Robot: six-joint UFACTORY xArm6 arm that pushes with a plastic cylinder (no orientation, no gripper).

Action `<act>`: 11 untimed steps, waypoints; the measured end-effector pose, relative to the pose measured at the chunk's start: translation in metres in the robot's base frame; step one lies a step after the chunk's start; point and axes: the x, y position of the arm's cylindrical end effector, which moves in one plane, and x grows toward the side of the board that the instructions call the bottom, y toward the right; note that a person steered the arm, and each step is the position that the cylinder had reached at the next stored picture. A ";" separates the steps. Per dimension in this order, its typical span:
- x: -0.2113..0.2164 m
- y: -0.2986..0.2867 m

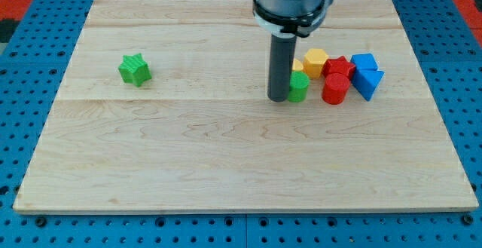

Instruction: Push the green star left to the yellow heart

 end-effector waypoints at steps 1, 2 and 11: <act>0.007 -0.006; 0.022 -0.136; -0.072 -0.117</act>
